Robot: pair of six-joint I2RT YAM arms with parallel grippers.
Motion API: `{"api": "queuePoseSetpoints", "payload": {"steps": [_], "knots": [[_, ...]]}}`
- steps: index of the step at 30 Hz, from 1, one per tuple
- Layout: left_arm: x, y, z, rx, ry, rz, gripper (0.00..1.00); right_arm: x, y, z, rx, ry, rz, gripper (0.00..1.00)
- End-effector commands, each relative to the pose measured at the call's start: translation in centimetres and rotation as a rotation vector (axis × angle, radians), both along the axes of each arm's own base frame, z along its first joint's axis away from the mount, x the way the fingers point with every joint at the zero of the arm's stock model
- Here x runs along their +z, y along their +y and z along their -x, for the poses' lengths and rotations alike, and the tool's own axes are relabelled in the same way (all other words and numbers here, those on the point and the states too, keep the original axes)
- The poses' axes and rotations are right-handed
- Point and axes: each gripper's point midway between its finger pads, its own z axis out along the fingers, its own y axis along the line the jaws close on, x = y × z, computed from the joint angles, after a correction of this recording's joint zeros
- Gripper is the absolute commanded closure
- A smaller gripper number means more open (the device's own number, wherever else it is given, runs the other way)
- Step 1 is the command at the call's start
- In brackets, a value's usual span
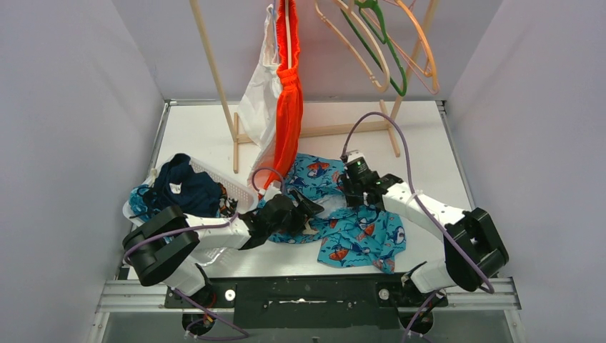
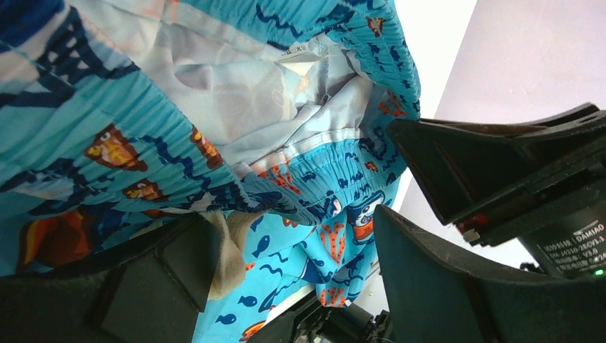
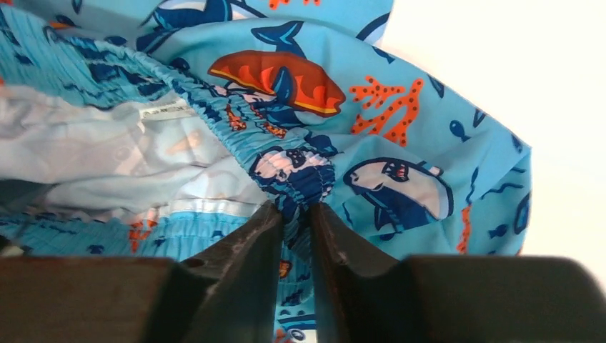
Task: Remove the shorts from the hanger
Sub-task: Adjust the shorts at the center of the board.
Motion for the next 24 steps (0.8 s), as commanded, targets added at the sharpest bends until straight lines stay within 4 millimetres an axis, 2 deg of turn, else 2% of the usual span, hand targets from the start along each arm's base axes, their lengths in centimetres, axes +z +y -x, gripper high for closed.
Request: {"api": "queuePoseSetpoints", "payload": {"steps": [1, 2, 3, 8, 11, 13, 17, 21, 24], "knots": [[3.1, -0.9, -1.4, 0.008, -0.063, 0.062, 0.24, 2.3, 2.0, -0.3, 0.021, -0.128, -0.028, 0.90], [3.2, -0.9, -1.6, 0.015, -0.060, 0.068, 0.24, 2.6, 2.5, 0.3, 0.042, -0.142, -0.032, 0.97], [3.2, -1.0, -1.8, 0.025, -0.052, 0.074, 0.24, 3.0, 2.9, 0.9, 0.060, -0.161, -0.040, 0.99], [2.9, -1.0, -2.8, 0.101, 0.039, 0.094, 0.24, 3.9, 4.1, 4.6, 0.125, -0.200, -0.146, 1.00], [3.2, -0.9, -3.2, 0.133, 0.039, 0.111, 0.23, 3.6, 4.6, 6.8, 0.176, -0.179, -0.223, 1.00], [4.9, -1.4, -4.0, 0.154, 0.016, 0.151, 0.23, 3.0, 5.0, 8.4, 0.221, -0.153, -0.258, 1.00], [5.3, -1.4, -4.4, 0.176, 0.011, 0.153, 0.22, 1.8, 5.8, 11.1, 0.277, -0.063, -0.309, 1.00], [3.6, -1.3, -4.1, 0.174, 0.061, 0.108, 0.22, 1.7, 7.2, 13.4, 0.325, -0.038, -0.405, 1.00], [1.9, -1.7, -3.4, 0.136, 0.101, 0.079, 0.22, 2.1, 7.3, 13.8, 0.337, -0.055, -0.434, 1.00]]}}
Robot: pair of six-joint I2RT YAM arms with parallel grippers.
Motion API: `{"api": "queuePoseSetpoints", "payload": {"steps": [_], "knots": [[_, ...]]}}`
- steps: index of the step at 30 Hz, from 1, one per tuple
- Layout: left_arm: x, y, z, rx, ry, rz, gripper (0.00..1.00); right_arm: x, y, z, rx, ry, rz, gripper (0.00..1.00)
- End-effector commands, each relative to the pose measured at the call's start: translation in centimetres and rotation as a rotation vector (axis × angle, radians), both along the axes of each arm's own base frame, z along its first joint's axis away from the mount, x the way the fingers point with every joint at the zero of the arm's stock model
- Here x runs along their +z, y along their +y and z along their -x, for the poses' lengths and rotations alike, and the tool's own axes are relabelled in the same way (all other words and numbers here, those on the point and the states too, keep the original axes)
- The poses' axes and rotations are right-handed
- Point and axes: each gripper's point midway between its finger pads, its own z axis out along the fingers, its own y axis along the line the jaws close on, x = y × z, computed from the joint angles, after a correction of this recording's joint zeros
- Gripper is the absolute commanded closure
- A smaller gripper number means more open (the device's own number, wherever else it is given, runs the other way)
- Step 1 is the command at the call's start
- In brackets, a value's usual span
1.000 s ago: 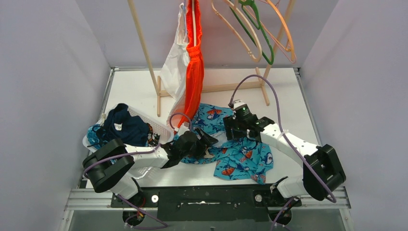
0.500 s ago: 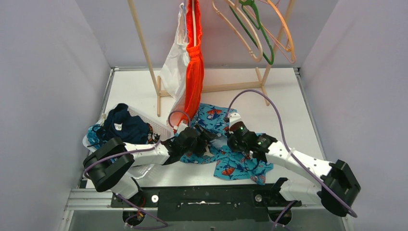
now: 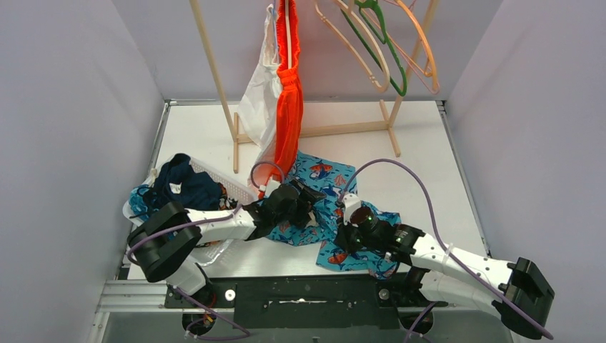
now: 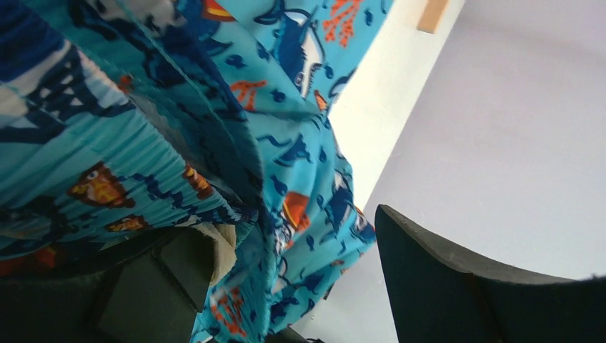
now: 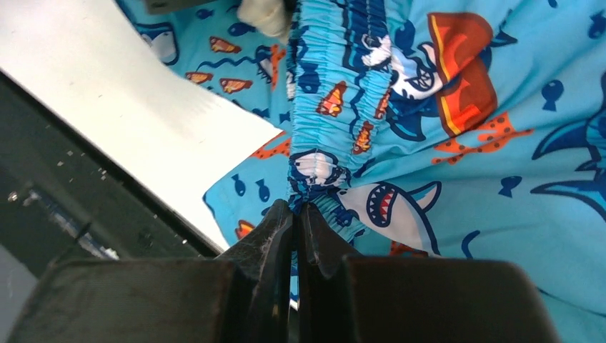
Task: Remove the shorts from the hanger
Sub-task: Adjust the shorts at the center of the board.
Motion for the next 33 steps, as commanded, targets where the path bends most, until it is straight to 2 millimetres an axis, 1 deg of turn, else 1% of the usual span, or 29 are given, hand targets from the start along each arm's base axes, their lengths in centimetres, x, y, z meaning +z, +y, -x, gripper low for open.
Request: {"api": "queuePoseSetpoints", "payload": {"steps": [1, 5, 8, 9, 10, 11, 13, 15, 16, 18, 19, 20, 21, 23, 24, 26, 27, 30, 32, 33], "knots": [[-1.1, -1.0, 0.0, -0.032, 0.043, -0.016, 0.23, 2.6, 2.3, 0.5, 0.037, -0.028, -0.152, 1.00], [-2.9, -2.5, 1.1, -0.135, 0.080, -0.053, 0.32, 2.9, 2.3, 0.8, 0.073, -0.046, -0.154, 1.00], [-4.1, -3.2, 1.9, -0.192, 0.096, -0.073, 0.46, 3.1, 2.4, 0.8, 0.085, -0.054, -0.152, 1.00], [-4.4, -3.3, 2.1, -0.204, 0.096, -0.073, 0.54, 3.2, 2.5, 0.8, 0.087, -0.056, -0.152, 1.00], [-4.4, -3.5, 2.1, -0.214, 0.091, -0.070, 0.59, 3.2, 2.4, 0.7, 0.085, -0.057, -0.148, 1.00], [-4.3, -3.5, 2.1, -0.219, 0.083, -0.069, 0.66, 3.2, 2.3, 0.6, 0.079, -0.058, -0.142, 1.00], [-3.6, -3.7, 1.9, -0.234, 0.046, -0.069, 0.86, 3.4, 1.8, 0.0, 0.033, -0.068, -0.115, 0.95], [-1.8, -4.1, 1.3, -0.254, -0.019, -0.071, 1.00, 4.3, 0.7, -1.2, -0.052, -0.098, -0.080, 0.91], [-1.0, -4.3, 1.2, -0.285, -0.061, -0.087, 1.00, 5.0, -0.4, -2.1, -0.138, -0.124, -0.047, 0.87], [1.2, -5.2, 1.1, -0.348, -0.138, -0.109, 1.00, 7.0, -3.0, -3.9, -0.319, -0.191, -0.011, 0.77], [2.2, -5.6, 1.3, -0.378, -0.174, -0.133, 1.00, 8.1, -3.7, -4.3, -0.355, -0.225, -0.013, 0.68], [2.9, -5.7, 1.4, -0.385, -0.203, -0.177, 1.00, 9.3, -4.6, -4.8, -0.399, -0.266, -0.016, 0.54], [4.0, -6.1, 1.9, -0.397, -0.245, -0.210, 1.00, 10.4, -5.7, -5.2, -0.466, -0.296, -0.026, 0.45], [6.6, -6.6, 2.3, -0.415, -0.338, -0.253, 1.00, 12.7, -8.5, -5.9, -0.616, -0.369, -0.039, 0.34], [8.1, -6.7, 2.4, -0.423, -0.382, -0.271, 1.00, 13.9, -9.6, -6.1, -0.678, -0.398, -0.063, 0.31], [11.0, -6.2, 2.5, -0.428, -0.469, -0.326, 1.00, 16.1, -11.4, -6.1, -0.758, -0.456, -0.098, 0.30], [13.3, -6.1, 2.5, -0.427, -0.528, -0.340, 1.00, 17.2, -12.3, -6.1, -0.794, -0.482, -0.119, 0.30], [18.2, -5.6, 3.7, -0.492, -0.682, -0.375, 1.00, 19.4, -14.6, -5.9, -0.910, -0.534, -0.179, 0.29], [20.4, -5.6, 5.4, -0.590, -0.780, -0.419, 1.00, 20.5, -15.9, -5.8, -0.971, -0.564, -0.210, 0.29], [20.9, -5.4, 6.2, -0.648, -0.817, -0.457, 1.00, 20.7, -16.3, -5.8, -0.990, -0.573, -0.219, 0.29]]}}
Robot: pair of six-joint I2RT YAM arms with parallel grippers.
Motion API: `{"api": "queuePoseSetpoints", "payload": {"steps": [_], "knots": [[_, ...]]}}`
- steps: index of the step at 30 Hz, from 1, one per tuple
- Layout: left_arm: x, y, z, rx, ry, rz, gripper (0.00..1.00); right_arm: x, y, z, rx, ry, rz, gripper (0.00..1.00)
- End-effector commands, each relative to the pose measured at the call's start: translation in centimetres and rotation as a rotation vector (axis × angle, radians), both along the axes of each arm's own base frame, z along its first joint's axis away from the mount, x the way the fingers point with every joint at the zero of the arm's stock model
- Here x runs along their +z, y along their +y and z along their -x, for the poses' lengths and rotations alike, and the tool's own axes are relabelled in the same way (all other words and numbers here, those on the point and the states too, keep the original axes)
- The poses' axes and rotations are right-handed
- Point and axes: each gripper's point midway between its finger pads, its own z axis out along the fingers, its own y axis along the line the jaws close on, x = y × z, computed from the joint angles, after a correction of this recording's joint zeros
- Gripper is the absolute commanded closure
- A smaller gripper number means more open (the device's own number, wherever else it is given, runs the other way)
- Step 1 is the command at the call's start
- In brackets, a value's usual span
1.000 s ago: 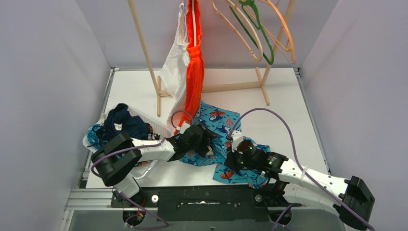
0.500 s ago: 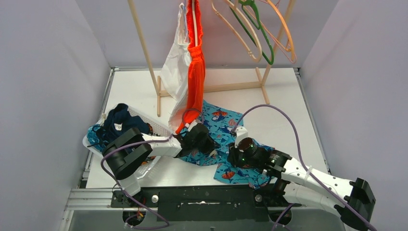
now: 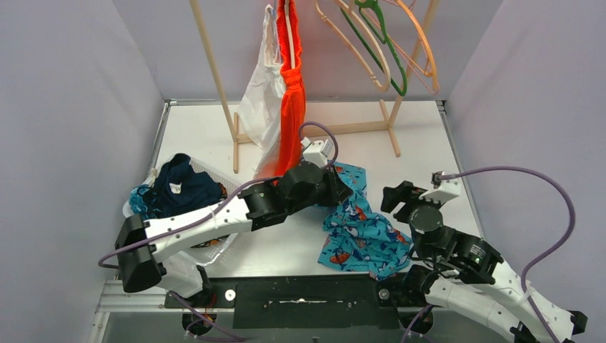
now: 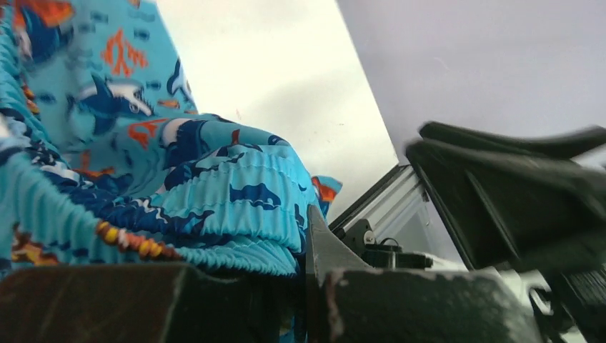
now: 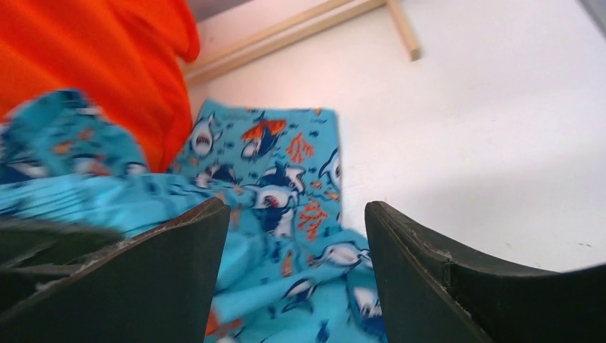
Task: Remove the shorts from the hanger
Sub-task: Adjust the shorts at the center of the board.
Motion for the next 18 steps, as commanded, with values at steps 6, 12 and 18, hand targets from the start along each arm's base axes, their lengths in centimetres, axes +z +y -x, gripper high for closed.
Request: {"api": "queuePoseSetpoints", "payload": {"steps": [6, 12, 18], "knots": [[2.3, 3.3, 4.5, -0.343, -0.272, -0.345, 1.00, 1.6, -4.4, -0.2, -0.251, -0.089, -0.055, 0.29], [-7.6, 0.0, 9.7, -0.562, -0.124, -0.411, 1.00, 0.0, -4.3, -0.2, -0.289, -0.034, -0.043, 0.28], [-11.4, -4.3, 9.5, -0.548, -0.112, -0.447, 0.85, -0.5, -4.6, -0.3, -0.316, -0.025, -0.022, 0.27]]}}
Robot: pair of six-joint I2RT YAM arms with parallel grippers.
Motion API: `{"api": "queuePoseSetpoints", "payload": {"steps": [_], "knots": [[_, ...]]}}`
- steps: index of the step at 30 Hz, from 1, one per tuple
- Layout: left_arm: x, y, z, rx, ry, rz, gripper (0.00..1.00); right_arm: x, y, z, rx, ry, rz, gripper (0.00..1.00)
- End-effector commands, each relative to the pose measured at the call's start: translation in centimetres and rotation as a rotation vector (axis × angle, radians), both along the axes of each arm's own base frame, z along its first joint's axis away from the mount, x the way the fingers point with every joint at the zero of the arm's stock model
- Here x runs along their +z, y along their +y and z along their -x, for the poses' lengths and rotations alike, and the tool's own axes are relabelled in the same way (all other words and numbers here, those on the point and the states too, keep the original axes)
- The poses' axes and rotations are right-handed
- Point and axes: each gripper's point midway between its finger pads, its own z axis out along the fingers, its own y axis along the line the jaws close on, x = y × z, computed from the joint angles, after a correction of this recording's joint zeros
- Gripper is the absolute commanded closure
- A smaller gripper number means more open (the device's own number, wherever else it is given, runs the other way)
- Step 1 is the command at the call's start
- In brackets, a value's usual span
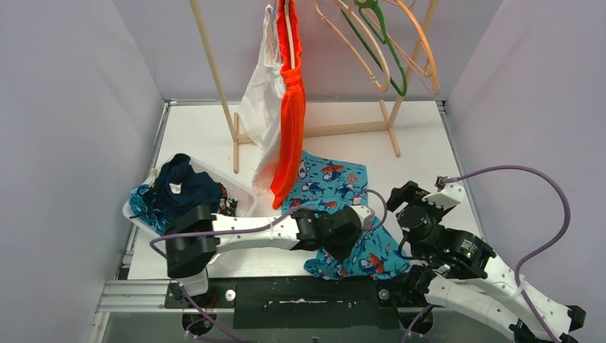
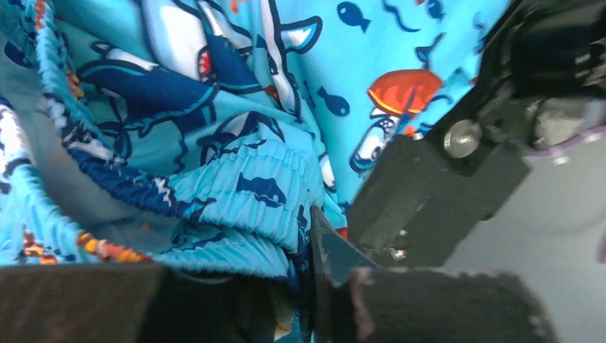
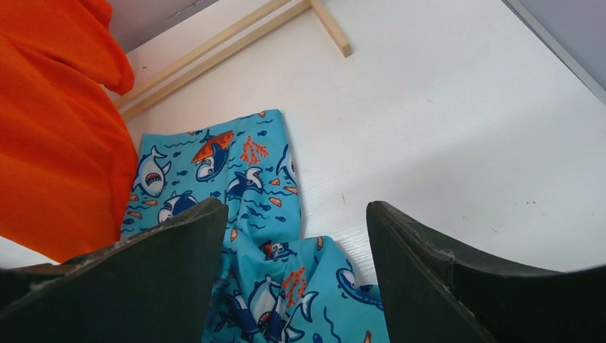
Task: Remove the shorts from the hanger
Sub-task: Adjust the shorts at the center of the board, then pick up the shorts at the center of the board.
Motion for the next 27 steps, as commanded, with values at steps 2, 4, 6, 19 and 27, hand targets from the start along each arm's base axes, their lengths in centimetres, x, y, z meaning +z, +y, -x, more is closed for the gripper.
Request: {"api": "queuePoseSetpoints", "payload": {"steps": [2, 4, 6, 19, 27], "knots": [[1.0, -4.5, -1.3, -0.002, -0.060, 0.079, 0.71, 0.5, -1.0, -0.2, -0.080, -0.040, -0.023, 0.27], [0.5, -4.5, -2.6, 0.042, -0.100, 0.044, 0.54, 0.2, -1.4, 0.0, -0.098, -0.041, -0.032, 0.27], [0.2, -4.3, -3.4, 0.083, -0.129, 0.026, 0.40, -0.1, -2.0, 0.3, -0.120, -0.046, -0.053, 0.27], [-5.0, -3.4, -5.5, 0.239, -0.214, -0.048, 0.22, -1.3, -3.4, 1.0, -0.169, -0.070, -0.110, 0.25], [-9.4, 0.4, -5.1, 0.295, -0.315, -0.241, 0.21, -2.1, -4.0, 1.2, -0.215, -0.060, -0.112, 0.23]]}}
